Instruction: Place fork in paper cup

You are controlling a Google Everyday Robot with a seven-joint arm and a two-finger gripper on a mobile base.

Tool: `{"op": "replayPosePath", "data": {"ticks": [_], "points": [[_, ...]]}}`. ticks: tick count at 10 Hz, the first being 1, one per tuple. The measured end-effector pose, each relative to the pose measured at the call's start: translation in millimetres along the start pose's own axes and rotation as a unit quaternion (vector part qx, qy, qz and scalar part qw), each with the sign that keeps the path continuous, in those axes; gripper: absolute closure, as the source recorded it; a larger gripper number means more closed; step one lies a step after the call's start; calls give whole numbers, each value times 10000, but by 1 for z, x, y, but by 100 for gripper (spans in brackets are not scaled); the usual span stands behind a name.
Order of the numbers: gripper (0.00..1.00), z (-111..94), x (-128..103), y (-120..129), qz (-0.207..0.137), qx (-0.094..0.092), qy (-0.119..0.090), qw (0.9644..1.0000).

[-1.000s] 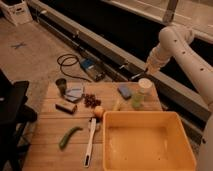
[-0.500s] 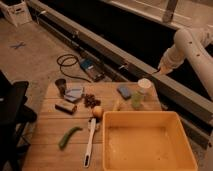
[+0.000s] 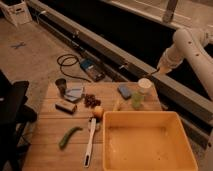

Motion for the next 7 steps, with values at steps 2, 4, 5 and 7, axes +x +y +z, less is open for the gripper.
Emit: {"op": "replayPosePath", "data": {"ticks": [2, 4, 5, 7], "points": [[100, 0, 1, -4, 45, 81, 84, 9999], [100, -7, 18, -15, 185, 269, 288, 9991], [100, -11, 34, -21, 313, 352, 389, 9981], [100, -8, 49, -25, 494, 373, 460, 9970]]}}
